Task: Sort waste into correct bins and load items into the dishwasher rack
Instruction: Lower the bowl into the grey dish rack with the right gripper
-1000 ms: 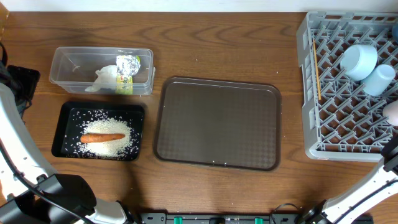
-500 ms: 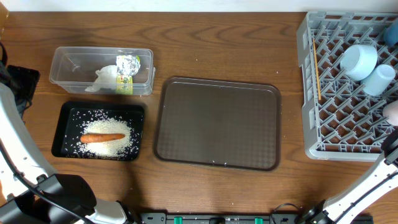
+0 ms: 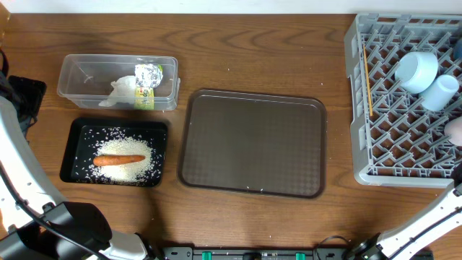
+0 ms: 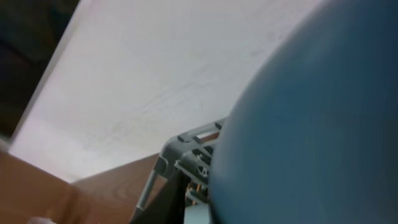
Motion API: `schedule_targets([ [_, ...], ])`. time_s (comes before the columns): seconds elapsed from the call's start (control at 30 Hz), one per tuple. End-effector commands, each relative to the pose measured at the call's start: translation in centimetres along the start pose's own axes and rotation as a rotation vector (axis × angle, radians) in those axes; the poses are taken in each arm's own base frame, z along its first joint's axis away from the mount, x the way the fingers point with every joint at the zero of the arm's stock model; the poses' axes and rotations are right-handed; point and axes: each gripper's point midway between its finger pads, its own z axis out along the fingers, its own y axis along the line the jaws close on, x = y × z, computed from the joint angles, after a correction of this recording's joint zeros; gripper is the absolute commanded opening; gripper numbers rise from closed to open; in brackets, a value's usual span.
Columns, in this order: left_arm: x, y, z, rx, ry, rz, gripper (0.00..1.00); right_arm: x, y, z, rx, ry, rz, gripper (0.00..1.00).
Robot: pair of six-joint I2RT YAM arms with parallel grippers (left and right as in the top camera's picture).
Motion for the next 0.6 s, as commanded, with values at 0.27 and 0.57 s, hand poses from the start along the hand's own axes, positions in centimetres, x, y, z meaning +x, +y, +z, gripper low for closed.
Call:
schedule_targets([
  [0.27,-0.1,0.1,0.0,-0.002,-0.001,-0.008,0.98,-3.1,3.0,-2.8,0.057,-0.040,0.036,0.64],
  [0.57,-0.1,0.1,0.0,-0.002,-0.001,-0.008,0.98,-7.4,10.7,-5.4,0.172,-0.112,-0.008,0.93],
])
